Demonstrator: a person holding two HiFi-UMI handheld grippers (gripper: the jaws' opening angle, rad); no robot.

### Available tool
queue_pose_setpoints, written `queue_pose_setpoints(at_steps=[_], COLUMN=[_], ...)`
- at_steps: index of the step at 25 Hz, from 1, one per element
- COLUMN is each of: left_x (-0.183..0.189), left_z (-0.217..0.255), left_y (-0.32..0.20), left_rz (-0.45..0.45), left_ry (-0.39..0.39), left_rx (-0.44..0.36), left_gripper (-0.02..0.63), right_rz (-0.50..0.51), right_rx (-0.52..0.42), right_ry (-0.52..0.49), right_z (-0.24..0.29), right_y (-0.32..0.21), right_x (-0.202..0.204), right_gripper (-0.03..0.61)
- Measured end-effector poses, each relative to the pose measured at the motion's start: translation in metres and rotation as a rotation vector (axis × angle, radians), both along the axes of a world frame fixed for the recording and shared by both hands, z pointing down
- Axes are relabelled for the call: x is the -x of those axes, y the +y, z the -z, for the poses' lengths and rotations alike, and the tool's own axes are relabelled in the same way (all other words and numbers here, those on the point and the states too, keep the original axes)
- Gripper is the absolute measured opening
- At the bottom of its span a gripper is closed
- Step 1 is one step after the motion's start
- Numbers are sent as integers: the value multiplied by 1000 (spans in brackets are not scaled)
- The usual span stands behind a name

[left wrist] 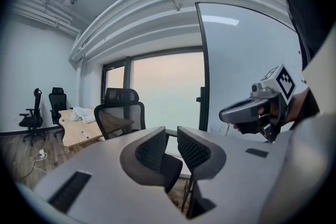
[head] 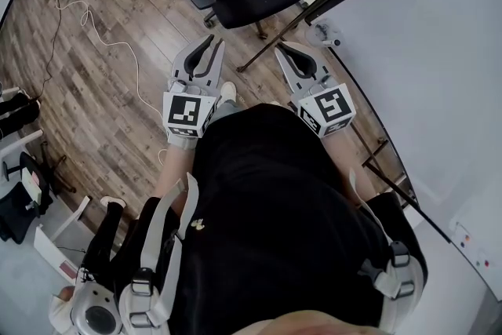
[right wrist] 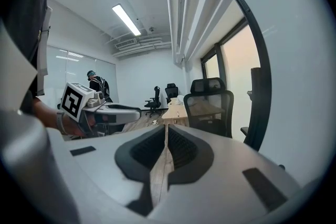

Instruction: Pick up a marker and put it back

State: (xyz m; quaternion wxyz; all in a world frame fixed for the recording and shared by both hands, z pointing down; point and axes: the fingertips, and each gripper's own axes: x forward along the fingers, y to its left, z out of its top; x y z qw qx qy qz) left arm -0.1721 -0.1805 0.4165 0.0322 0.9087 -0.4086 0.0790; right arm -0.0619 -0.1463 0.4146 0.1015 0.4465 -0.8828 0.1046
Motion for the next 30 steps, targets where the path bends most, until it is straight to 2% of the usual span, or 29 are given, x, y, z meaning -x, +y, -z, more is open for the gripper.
queue_pose_setpoints(at_steps=[30], left_x=[0], left_z=[0], left_y=[7], left_rz=[-35], left_ry=[-2], left_rx=[1], left_gripper=[75], right_rz=[-53], right_rx=[-11], right_ry=[12], right_z=[3], right_y=[14], right_x=[0], right_gripper=[26])
